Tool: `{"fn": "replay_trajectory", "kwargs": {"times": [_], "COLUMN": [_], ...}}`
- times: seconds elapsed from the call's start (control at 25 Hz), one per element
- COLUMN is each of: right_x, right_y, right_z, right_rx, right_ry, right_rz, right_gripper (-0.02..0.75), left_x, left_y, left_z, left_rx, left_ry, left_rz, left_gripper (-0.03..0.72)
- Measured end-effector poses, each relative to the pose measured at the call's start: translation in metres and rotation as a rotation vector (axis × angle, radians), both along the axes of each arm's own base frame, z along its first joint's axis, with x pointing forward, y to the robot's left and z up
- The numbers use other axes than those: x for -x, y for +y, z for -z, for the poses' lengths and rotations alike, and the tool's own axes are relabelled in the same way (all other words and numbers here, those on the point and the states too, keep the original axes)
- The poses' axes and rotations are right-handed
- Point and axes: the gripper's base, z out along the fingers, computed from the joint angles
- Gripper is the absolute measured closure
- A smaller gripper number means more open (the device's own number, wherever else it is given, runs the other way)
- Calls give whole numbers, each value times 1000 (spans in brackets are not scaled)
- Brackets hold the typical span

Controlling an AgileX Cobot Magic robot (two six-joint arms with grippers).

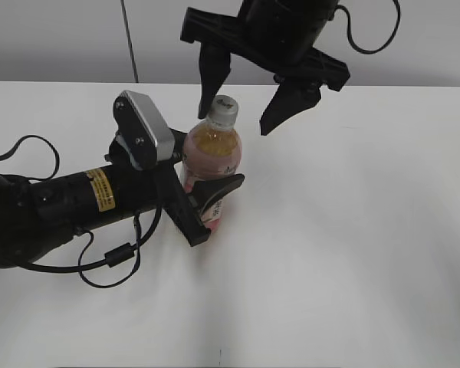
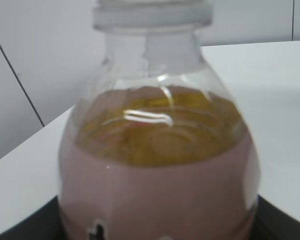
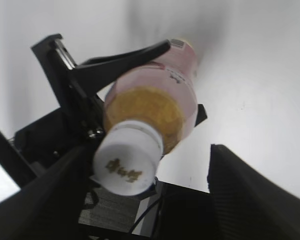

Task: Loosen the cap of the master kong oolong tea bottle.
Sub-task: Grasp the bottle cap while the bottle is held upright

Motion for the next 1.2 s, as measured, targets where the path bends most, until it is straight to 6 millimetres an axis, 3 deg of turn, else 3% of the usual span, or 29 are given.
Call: {"fn": "replay_trajectory", "kwargs": {"times": [0.44, 0.56, 0.76, 0.92, 1.04, 1.2], "right_x": [0, 0, 0, 0, 0, 0], "right_y": [0, 0, 1, 1, 1, 1], "right_z": [-1, -1, -1, -1, -1, -1], "right_rx": [0, 0, -9, -7, 1, 30], "right_ry": [-4, -3, -6, -16, -55, -189], "right_rz": [-2, -2, -9, -32, -120, -413], "right_gripper": [244, 293, 445, 457, 457, 457], "left_x": [0, 0, 0, 0, 0, 0], "left_y": [0, 0, 0, 0, 0, 0], "left_z": [0, 0, 0, 1, 1, 1], "left_rx": [1, 1, -7, -9, -9, -9], "left_ry": [-1, -1, -1, 0, 0, 0], "left_rz": [0, 0, 6, 7, 6, 6], "left_gripper": [268, 268, 268, 268, 268, 268]}}
